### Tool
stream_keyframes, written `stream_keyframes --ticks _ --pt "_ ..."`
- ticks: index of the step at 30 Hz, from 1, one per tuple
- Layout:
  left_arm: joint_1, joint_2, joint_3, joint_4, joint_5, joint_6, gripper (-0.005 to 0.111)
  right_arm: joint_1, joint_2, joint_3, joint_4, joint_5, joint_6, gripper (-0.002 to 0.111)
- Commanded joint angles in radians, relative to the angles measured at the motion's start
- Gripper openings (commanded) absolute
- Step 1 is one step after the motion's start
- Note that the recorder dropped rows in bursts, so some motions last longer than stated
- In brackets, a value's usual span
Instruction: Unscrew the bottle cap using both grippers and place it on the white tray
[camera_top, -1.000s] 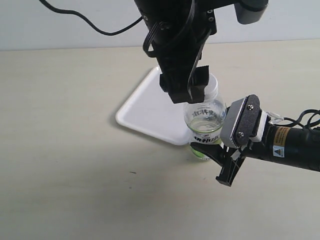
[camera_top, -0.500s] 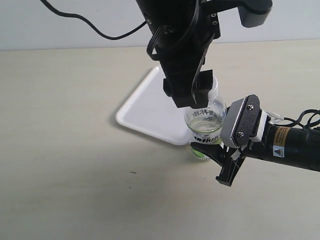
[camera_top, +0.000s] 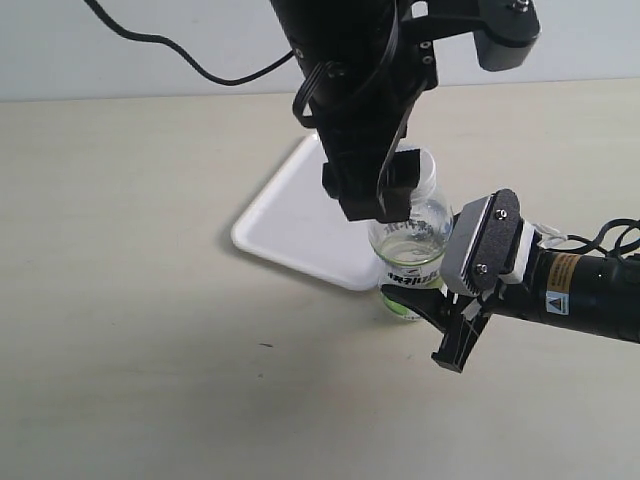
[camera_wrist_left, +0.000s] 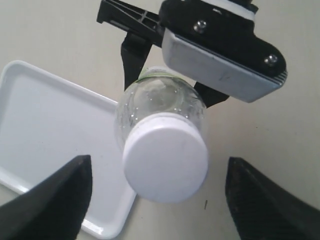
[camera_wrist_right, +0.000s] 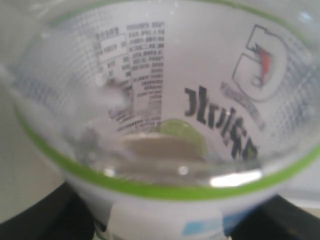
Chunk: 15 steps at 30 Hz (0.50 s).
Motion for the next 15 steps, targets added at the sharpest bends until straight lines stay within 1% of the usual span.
stream_keyframes --ticks 1,15 --pt "0.002 -0.024 -0.005 -0.002 -0.02 0.004 0.071 -0.001 0.001 0.001 0.008 0.078 -0.006 0.0" --pt "0.002 -0.024 -0.005 -0.05 -0.05 0.004 0.071 -0.001 0.001 0.001 0.008 0.078 0.002 0.0"
